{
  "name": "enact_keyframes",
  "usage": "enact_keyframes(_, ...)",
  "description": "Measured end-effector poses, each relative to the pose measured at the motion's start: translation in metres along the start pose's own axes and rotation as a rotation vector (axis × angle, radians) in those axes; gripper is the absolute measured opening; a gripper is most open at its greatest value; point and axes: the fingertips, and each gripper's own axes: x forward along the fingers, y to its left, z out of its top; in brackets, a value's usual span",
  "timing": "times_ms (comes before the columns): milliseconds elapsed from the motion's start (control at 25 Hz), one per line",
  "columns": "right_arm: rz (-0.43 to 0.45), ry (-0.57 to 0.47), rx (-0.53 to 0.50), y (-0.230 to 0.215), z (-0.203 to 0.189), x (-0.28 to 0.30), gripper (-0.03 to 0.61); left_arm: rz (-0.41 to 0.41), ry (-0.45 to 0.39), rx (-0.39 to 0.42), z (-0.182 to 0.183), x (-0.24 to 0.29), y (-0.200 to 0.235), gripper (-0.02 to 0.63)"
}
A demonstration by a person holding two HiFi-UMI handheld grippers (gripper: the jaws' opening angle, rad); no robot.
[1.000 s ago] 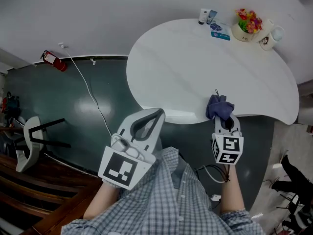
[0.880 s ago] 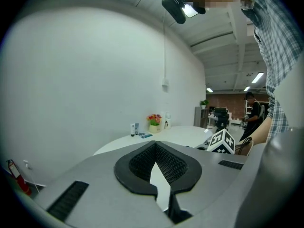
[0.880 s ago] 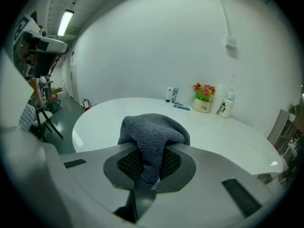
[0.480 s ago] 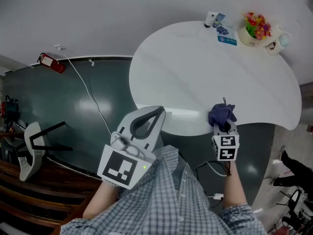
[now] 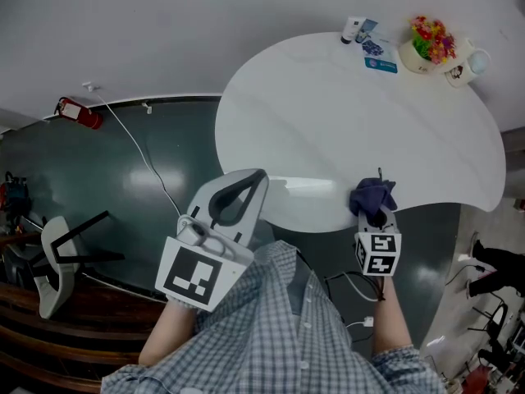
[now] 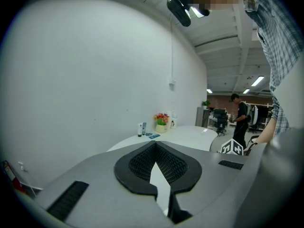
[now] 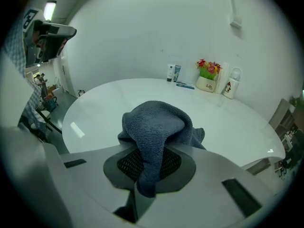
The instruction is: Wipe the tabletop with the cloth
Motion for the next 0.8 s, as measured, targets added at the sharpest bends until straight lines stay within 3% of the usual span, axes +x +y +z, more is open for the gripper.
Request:
enact_keyframes(400, 0.133, -0.013, -0.013, 0.09, 0.017, 0.003, 0.037, -0.01, -0.011, -0.01, -0.001, -0.003, 0.015, 0.002)
enact_keyframes(800, 0.331, -0.04, -0.162, 0.202, 0.073, 0.037, 0.037, 0.039, -0.014, -0.032, -0.003, -0.021, 0.044, 0.002)
